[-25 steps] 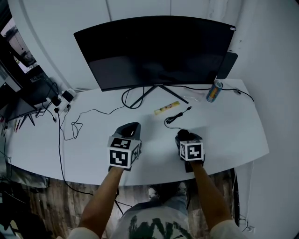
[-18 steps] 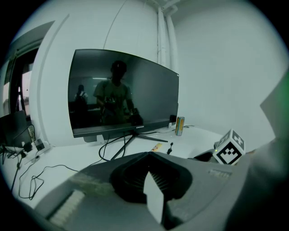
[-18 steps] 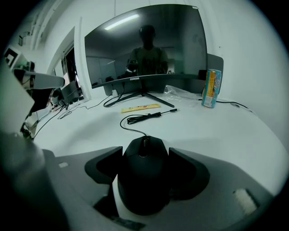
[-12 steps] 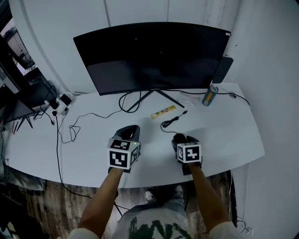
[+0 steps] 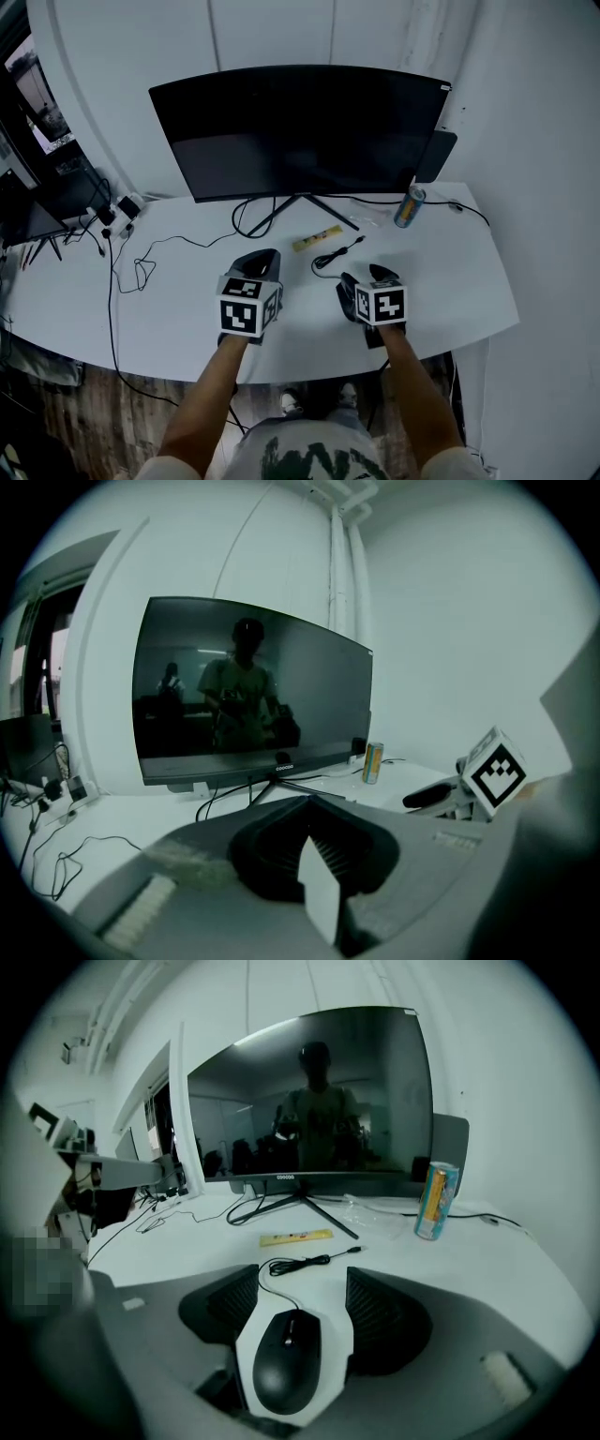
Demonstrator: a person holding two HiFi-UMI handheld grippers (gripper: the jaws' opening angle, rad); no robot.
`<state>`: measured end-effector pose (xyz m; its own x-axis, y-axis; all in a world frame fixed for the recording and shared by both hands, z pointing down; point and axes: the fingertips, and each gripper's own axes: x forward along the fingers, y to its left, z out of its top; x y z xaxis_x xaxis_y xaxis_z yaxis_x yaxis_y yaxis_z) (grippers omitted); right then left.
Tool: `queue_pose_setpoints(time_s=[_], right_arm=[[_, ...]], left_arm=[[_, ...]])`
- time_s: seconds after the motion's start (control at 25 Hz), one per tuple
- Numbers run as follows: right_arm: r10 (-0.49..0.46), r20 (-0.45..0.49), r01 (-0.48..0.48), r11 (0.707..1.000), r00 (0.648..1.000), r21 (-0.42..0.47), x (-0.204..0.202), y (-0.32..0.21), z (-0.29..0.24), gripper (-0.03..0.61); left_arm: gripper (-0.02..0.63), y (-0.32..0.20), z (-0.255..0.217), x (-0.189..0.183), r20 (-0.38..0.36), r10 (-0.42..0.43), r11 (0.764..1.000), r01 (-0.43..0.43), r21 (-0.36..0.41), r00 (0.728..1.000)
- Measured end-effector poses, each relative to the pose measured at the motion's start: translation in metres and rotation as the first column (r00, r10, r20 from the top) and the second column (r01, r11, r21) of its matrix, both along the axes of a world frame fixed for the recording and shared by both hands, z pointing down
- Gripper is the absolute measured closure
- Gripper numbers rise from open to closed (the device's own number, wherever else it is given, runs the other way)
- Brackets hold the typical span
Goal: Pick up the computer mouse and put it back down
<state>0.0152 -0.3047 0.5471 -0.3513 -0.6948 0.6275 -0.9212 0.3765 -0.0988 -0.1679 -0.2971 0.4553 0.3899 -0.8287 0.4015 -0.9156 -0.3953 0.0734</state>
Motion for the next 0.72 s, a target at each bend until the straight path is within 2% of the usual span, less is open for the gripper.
queue_pose_setpoints(time_s=[0.32, 0.72], right_arm=[[-0.052, 0.026, 0.048, 0.991, 0.998, 0.127, 0.004, -0.019, -0.071, 0.335], [-0.146, 0.045, 0.129, 0.957, 0.988, 0.261, -0.001, -0.031, -0.146, 0.412]], left_arm=[[0.609, -0.012, -0.021, 0.013, -0.020, -0.018, 0.999, 0.019, 0.028, 1.000], [0.609, -0.022, -0.050, 0.025, -0.024, -0.049, 0.996, 0.051, 0.076, 0.998]])
